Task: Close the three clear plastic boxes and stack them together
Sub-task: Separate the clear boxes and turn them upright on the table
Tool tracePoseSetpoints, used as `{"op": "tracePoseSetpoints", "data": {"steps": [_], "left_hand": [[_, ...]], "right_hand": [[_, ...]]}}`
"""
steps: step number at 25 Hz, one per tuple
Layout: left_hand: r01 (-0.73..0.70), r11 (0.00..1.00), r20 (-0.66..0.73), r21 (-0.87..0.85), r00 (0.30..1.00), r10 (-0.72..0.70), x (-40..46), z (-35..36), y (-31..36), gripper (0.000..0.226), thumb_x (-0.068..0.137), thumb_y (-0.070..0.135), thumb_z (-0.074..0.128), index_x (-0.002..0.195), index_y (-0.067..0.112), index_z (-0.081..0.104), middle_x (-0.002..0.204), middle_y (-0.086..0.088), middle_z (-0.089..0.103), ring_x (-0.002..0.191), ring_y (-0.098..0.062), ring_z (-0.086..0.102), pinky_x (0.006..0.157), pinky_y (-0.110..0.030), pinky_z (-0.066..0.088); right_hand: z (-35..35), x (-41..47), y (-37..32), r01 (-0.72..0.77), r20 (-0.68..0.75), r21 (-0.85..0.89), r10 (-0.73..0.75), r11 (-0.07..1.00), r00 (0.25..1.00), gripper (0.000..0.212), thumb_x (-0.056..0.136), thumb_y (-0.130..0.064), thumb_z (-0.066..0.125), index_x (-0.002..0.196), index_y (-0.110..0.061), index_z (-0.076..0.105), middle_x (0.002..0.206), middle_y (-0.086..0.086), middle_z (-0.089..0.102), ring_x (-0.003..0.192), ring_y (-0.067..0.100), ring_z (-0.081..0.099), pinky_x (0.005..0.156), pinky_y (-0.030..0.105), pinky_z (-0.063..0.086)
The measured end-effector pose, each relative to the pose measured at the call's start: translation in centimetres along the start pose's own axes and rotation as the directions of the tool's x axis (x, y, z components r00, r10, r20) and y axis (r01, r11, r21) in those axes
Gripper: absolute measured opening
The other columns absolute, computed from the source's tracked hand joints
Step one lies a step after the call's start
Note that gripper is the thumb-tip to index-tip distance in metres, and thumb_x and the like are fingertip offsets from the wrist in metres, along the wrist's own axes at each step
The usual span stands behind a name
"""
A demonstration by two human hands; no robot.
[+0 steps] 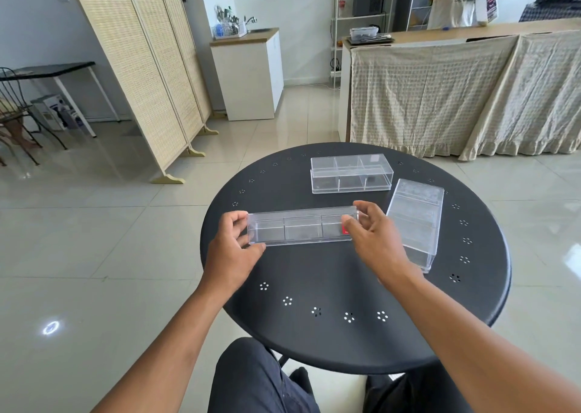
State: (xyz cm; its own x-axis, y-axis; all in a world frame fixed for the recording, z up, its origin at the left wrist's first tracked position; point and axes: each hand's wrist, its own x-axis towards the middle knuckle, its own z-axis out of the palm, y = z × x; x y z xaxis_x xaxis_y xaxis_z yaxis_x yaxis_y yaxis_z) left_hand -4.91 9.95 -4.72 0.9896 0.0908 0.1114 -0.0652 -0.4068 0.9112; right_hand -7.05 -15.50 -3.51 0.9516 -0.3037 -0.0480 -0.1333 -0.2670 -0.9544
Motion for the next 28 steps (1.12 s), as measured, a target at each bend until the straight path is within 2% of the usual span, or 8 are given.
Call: {"op": "tracePoseSetpoints", "data": {"steps": [3, 7, 10, 13, 17, 21, 25, 28], "left_hand": [[0.001, 0.999, 0.001, -0.039, 1.0, -0.001, -1.2, -0.1, -0.4, 0.057, 0.08, -0.01, 0.068, 0.122, 0.023, 0.047, 0.134, 0.0, 0.058, 0.114, -0.014, 0.067, 0.09, -0.018, 0.054], [0.021, 0.999, 0.04, -0.038, 0.999, -0.02, -2.4, -0.3, -1.2, 0.056, 0.084, -0.005, 0.066, 0.133, 0.016, 0.051, 0.135, -0.002, 0.064, 0.121, -0.013, 0.066, 0.088, -0.007, 0.05], [0.02, 1.0, 0.063, 0.011, 0.998, -0.02, -2.9, -0.3, -1.2, 0.056, 0.09, 0.004, 0.066, 0.142, 0.016, 0.052, 0.133, 0.006, 0.064, 0.121, -0.009, 0.065, 0.095, -0.011, 0.047], [0.021, 0.999, 0.084, 0.037, 0.996, -0.024, -2.9, -0.1, -1.4, 0.055, 0.09, -0.001, 0.062, 0.142, 0.015, 0.053, 0.13, 0.01, 0.064, 0.106, 0.009, 0.065, 0.086, -0.001, 0.045], [0.031, 0.989, 0.078, 0.142, 0.996, -0.042, -2.6, 0.3, -2.2, 0.062, 0.088, 0.001, 0.06, 0.147, 0.015, 0.051, 0.141, 0.001, 0.064, 0.119, -0.007, 0.066, 0.098, -0.019, 0.049], [0.006, 0.939, 0.006, 0.345, 1.0, -0.008, -2.2, 1.0, -1.0, 0.058, 0.088, 0.015, 0.066, 0.146, 0.016, 0.055, 0.135, -0.008, 0.07, 0.121, -0.025, 0.066, 0.102, -0.032, 0.048], [-0.143, 0.876, -0.046, 0.462, 0.982, 0.184, -2.9, 1.6, 1.5, 0.043, 0.09, 0.016, 0.069, 0.132, 0.01, 0.068, 0.148, -0.012, 0.058, 0.134, -0.031, 0.054, 0.11, -0.041, 0.04], [-0.232, 0.931, -0.092, 0.282, 0.959, 0.267, -3.3, 3.7, 5.2, 0.022, 0.089, 0.014, 0.069, 0.109, 0.015, 0.078, 0.111, -0.004, 0.078, 0.1, -0.022, 0.072, 0.093, -0.038, 0.055]], "right_hand": [[0.0, -2.2, 0.7, 0.029, -0.051, 0.039, -0.027, 0.999, 0.998, 0.039, 0.108, -0.026, 0.058, 0.146, -0.023, 0.055, 0.12, 0.0, 0.074, 0.116, 0.006, 0.07, 0.101, 0.041, 0.053], [0.1, -3.7, 2.2, 0.037, -0.084, 0.025, -0.035, 0.999, 0.996, 0.034, 0.109, -0.027, 0.057, 0.141, -0.018, 0.06, 0.122, -0.004, 0.073, 0.077, -0.028, 0.064, 0.076, 0.007, 0.044], [0.2, -4.3, 2.8, 0.04, -0.094, -0.001, -0.04, 0.999, 0.995, 0.028, 0.108, -0.023, 0.059, 0.135, -0.016, 0.063, 0.107, -0.013, 0.075, 0.073, -0.023, 0.066, 0.07, -0.001, 0.045], [0.3, -4.4, 3.2, 0.031, -0.08, -0.014, -0.032, 0.999, 0.996, 0.027, 0.107, -0.015, 0.06, 0.134, -0.015, 0.063, 0.112, -0.013, 0.077, 0.069, -0.018, 0.07, 0.077, 0.006, 0.051], [0.1, -4.5, 3.5, 0.02, -0.053, -0.044, -0.022, 0.999, 0.998, 0.029, 0.106, -0.01, 0.062, 0.135, -0.012, 0.064, 0.115, -0.015, 0.073, 0.083, -0.023, 0.07, 0.09, 0.008, 0.055], [-0.6, -4.0, 2.6, -0.015, -0.052, -0.118, 0.009, 0.993, 0.999, 0.032, 0.105, -0.012, 0.063, 0.132, 0.005, 0.063, 0.124, 0.01, 0.077, 0.131, 0.028, 0.067, 0.115, 0.041, 0.052], [-2.7, -3.9, 0.6, 0.083, -0.024, -0.275, -0.094, 0.958, 0.995, 0.03, 0.104, -0.022, 0.062, 0.132, -0.015, 0.07, 0.118, 0.011, 0.077, 0.113, 0.027, 0.07, 0.09, 0.033, 0.056], [-7.4, -1.7, -1.0, 0.159, -0.201, -0.275, -0.218, 0.948, 0.955, 0.026, 0.102, -0.023, 0.067, 0.125, -0.015, 0.076, 0.113, 0.005, 0.081, 0.107, 0.022, 0.074, 0.099, 0.032, 0.054]]}}
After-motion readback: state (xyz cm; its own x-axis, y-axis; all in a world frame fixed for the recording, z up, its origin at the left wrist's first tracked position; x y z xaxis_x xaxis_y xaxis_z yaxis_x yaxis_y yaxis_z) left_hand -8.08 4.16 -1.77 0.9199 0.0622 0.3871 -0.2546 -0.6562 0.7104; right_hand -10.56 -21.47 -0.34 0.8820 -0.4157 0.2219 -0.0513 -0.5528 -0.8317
